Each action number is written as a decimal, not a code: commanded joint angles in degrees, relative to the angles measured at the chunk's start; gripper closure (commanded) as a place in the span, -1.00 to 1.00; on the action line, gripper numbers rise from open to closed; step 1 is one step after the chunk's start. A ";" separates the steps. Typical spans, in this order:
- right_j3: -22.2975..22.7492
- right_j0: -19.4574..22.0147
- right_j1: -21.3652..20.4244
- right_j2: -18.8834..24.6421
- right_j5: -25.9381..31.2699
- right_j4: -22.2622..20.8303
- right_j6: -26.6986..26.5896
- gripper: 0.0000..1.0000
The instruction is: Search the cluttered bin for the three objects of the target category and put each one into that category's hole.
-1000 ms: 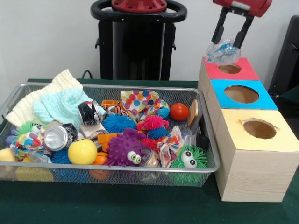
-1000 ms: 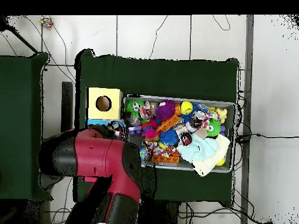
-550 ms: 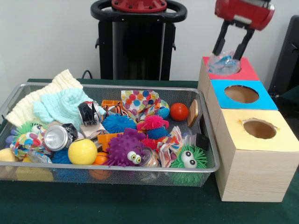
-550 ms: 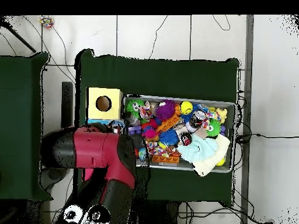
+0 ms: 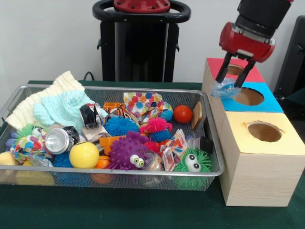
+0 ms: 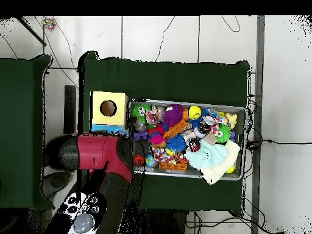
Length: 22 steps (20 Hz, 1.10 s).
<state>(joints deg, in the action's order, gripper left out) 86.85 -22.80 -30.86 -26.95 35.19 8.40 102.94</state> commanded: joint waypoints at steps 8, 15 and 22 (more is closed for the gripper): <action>-0.90 -4.14 6.98 1.04 -5.45 2.70 17.35 1.00; -0.49 -6.69 7.53 -1.20 -5.42 3.82 18.28 1.00; 0.95 -8.01 8.49 -1.42 -8.11 5.25 18.54 1.00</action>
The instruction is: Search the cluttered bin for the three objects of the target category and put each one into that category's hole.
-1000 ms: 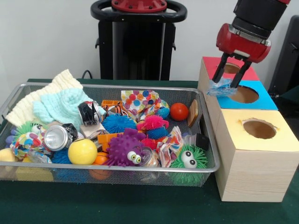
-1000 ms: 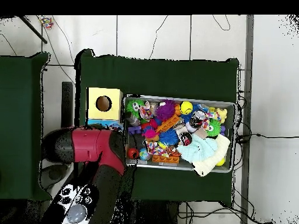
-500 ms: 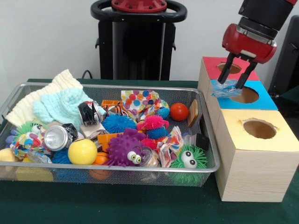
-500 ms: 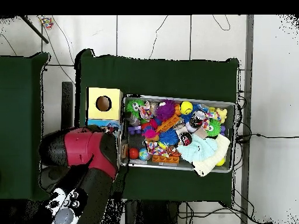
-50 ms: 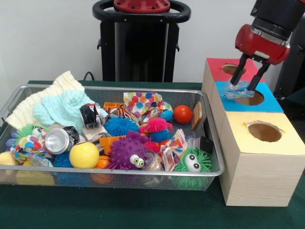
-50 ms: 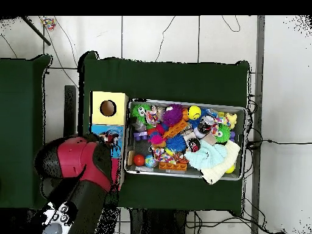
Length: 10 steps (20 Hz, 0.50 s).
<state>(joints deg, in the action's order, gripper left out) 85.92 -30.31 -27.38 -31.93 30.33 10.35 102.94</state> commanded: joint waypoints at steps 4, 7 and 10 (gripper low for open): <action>3.58 -0.42 4.59 5.08 -4.42 4.36 17.76 1.00; 4.71 -0.06 4.20 6.37 -5.41 5.10 16.72 1.00; 5.37 0.34 4.05 7.31 -6.21 5.76 15.89 1.00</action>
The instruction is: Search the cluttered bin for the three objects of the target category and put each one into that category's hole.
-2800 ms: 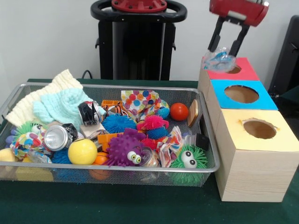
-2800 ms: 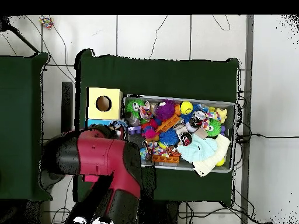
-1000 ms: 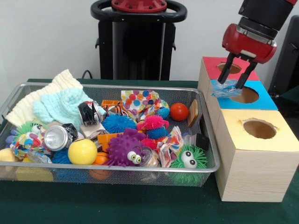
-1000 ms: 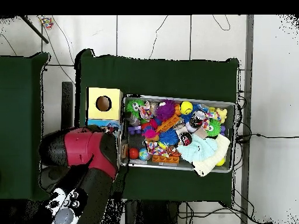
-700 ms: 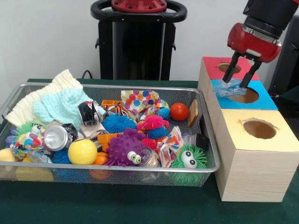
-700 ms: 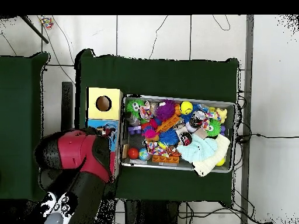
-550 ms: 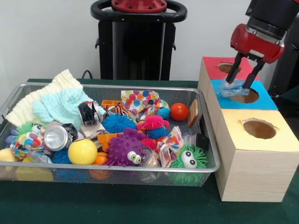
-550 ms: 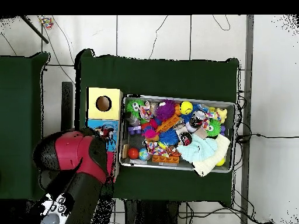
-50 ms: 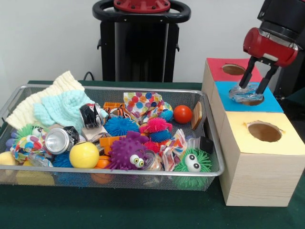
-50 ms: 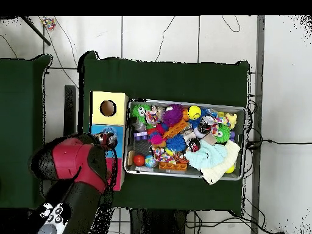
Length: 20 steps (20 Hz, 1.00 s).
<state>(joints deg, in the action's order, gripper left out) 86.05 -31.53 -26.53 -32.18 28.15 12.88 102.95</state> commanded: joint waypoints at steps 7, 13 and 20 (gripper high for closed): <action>7.52 4.31 1.96 11.12 -6.80 3.93 12.34 1.00; 9.33 7.20 1.69 14.15 -10.60 3.65 11.14 1.00; 10.94 8.73 1.78 15.60 -14.61 2.62 11.66 1.00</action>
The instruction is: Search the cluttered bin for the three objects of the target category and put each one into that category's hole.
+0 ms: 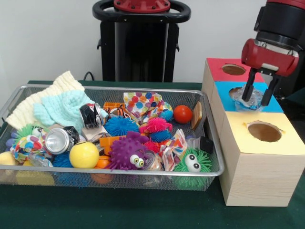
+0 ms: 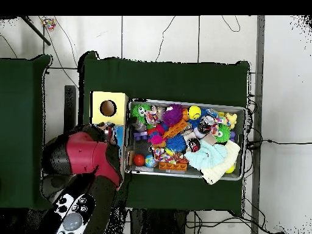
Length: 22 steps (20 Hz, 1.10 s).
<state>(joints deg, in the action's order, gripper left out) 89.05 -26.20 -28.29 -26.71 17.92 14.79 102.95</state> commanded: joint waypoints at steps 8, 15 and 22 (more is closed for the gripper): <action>8.26 3.69 3.82 10.26 -5.09 1.60 12.39 -1.00; 7.75 3.43 3.57 9.09 -4.08 1.50 11.89 -1.00; 8.20 3.79 3.33 8.75 -3.97 1.16 11.52 -1.00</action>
<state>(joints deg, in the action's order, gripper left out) 91.41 -24.34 -27.96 -24.30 11.81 15.14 102.96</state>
